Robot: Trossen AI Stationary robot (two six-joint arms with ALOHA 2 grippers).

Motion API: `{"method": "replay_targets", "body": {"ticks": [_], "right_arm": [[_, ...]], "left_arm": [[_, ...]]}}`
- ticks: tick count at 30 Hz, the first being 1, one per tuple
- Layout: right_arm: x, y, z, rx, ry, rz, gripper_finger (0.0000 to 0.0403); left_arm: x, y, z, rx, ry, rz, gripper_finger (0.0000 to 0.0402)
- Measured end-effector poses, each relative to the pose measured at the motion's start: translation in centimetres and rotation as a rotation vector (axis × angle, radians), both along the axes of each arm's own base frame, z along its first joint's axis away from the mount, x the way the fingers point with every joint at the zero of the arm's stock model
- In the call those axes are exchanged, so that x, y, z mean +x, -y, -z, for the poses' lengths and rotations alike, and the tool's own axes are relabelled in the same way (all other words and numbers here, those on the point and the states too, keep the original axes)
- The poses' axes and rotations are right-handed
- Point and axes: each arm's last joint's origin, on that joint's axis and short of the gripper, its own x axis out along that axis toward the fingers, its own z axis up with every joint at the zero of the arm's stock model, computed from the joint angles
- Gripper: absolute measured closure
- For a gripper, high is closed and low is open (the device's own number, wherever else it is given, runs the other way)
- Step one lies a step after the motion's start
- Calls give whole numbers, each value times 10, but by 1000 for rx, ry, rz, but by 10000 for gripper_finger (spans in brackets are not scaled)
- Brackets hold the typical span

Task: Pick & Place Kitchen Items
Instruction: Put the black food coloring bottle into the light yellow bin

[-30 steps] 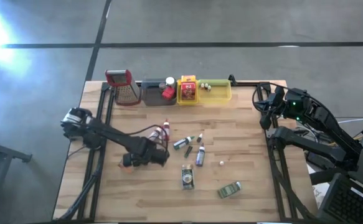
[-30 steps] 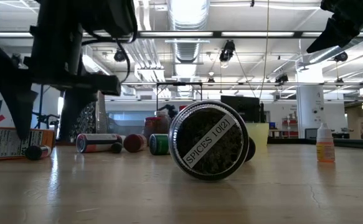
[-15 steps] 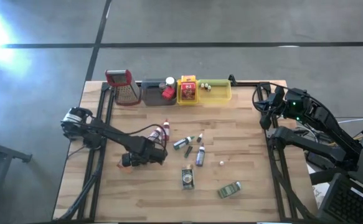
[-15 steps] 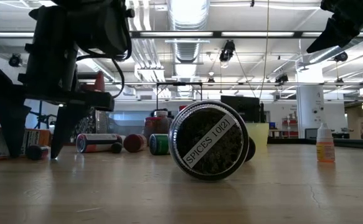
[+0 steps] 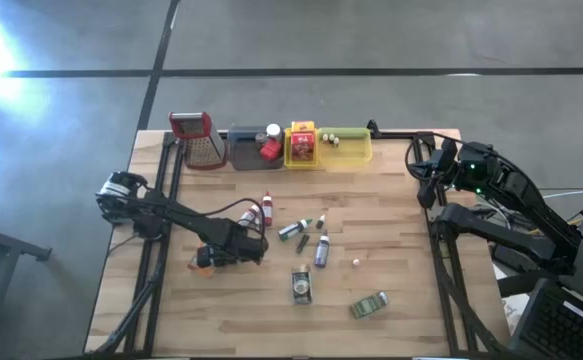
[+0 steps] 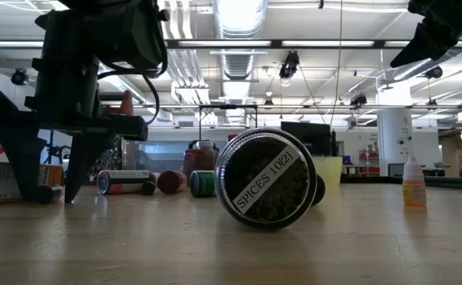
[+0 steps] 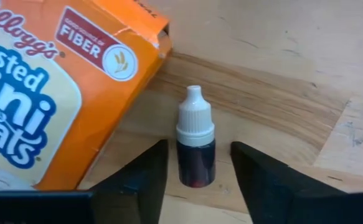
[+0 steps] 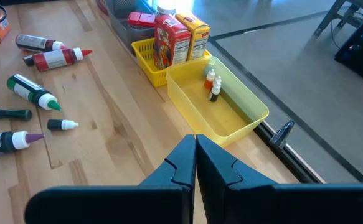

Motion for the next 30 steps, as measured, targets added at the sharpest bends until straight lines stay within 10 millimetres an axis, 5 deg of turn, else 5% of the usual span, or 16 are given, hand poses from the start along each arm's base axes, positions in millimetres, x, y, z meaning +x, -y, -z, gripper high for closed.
{"method": "replay_targets", "body": {"ticks": [14, 30], "right_arm": [[0, 0, 0, 0, 0, 0, 394], [0, 0, 0, 0, 0, 0, 394]], "left_arm": [[2, 0, 0, 2, 21, 28, 302], [0, 0, -7, 23, 75, 246, 305]]}}
